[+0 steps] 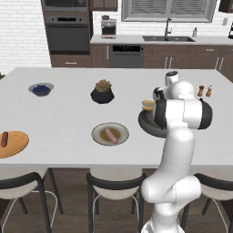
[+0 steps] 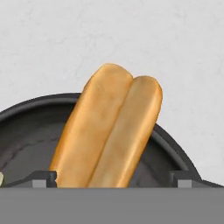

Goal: Place one bun and one sausage from the bowl on each plate.

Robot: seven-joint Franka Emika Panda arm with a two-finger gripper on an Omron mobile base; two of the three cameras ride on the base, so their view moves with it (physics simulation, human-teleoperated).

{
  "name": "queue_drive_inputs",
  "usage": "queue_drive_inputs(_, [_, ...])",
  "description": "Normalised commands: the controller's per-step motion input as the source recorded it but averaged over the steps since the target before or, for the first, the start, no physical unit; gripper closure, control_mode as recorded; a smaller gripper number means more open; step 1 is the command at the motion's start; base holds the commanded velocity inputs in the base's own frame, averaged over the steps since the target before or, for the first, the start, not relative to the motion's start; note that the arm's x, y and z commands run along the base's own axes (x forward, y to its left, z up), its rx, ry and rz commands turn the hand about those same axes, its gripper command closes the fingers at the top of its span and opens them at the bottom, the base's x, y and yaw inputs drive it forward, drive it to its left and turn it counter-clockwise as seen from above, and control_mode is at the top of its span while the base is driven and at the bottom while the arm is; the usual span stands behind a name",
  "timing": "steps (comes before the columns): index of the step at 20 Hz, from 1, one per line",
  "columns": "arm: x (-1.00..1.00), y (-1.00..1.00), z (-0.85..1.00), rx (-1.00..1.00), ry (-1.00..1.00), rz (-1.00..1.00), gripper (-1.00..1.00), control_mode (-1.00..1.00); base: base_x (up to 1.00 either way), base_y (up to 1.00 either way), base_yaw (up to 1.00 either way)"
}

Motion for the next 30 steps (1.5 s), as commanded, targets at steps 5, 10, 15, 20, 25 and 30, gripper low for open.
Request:
queue_drive_inputs(5, [0.00,0.00,-0.27,0.00,0.00,-0.04,-1.00,-1.00,0.00,0.00,0.00])
queue_drive_inputs(10, [0.05,0.00,-0.01,0.00,0.00,-0.05,-1.00,-1.00,0.00,0.00,0.00])
queue_drive_inputs(15, [0.00,0.00,0.01,0.03,-0.03,-0.07,-1.00,-1.00,0.00,0.00,0.00])
queue_drive_inputs(20, [0.03,0.00,0.00,0.00,0.00,-0.03,-1.00,-1.00,0.00,0.00,0.00])
queue_drive_inputs(25, [0.04,0.00,-0.09,0.00,0.00,-0.03,-1.00,-1.00,0.00,0.00,0.00])
queue_drive_inputs(30, [0.02,-0.04,-0.29,0.00,0.00,-0.04,1.00,-1.00,0.00,0.00,0.00])
